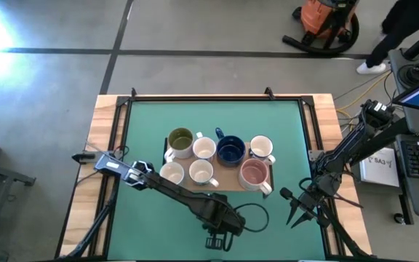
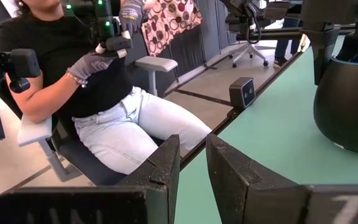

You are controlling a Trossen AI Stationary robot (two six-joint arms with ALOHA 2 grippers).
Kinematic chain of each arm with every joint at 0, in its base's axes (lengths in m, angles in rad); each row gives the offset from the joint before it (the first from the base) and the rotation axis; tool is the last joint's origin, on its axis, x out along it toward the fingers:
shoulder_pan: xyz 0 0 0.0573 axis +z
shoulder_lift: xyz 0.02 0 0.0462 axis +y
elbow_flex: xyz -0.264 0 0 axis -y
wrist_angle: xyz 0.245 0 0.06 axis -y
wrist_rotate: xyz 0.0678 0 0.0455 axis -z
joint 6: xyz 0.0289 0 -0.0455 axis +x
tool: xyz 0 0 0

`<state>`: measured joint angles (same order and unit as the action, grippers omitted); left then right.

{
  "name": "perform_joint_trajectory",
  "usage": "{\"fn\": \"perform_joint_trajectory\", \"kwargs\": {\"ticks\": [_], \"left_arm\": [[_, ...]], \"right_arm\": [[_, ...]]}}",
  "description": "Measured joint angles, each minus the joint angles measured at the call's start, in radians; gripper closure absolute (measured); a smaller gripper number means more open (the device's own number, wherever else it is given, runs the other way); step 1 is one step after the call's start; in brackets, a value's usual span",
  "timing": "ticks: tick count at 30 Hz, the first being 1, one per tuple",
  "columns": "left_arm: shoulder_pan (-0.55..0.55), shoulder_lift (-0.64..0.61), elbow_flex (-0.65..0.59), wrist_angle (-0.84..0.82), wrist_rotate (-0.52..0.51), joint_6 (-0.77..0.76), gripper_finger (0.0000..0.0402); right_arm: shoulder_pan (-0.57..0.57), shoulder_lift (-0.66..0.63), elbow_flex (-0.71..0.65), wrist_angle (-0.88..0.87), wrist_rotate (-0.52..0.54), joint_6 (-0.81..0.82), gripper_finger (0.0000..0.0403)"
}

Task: Place coffee mugs
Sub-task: Put the blue mug on the shelf

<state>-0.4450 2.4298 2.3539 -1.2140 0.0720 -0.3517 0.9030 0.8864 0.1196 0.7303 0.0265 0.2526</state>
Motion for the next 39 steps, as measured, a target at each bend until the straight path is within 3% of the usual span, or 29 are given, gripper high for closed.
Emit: {"fn": "perform_joint_trajectory", "kwargs": {"ticks": [7,12,21,32,39], "left_arm": [[0.0,-0.008,0.003,-0.002,-0.002,0.002,0.0337],[-0.001,-0.017,0.003,-0.023,-0.002,0.123,0.0312],[-0.012,-0.032,0.003,-0.089,-0.002,0.311,0.0309],[-0.011,-0.059,0.003,-0.074,-0.008,0.318,0.0309],[-0.012,-0.06,0.003,-0.089,-0.035,0.454,0.0309]], "right_arm": [[0.0,0.0,0.0,0.0,0.0,0.0,0.0335],[0.0,0.0,0.0,0.0,0.0,0.0,0.0335],[0.0,0.0,0.0,0.0,0.0,0.0,0.0335],[0.0,0.0,0.0,0.0,0.0,-0.001,0.0335],[0.0,0.0,0.0,0.0,0.0,0.0,0.0335]]}}
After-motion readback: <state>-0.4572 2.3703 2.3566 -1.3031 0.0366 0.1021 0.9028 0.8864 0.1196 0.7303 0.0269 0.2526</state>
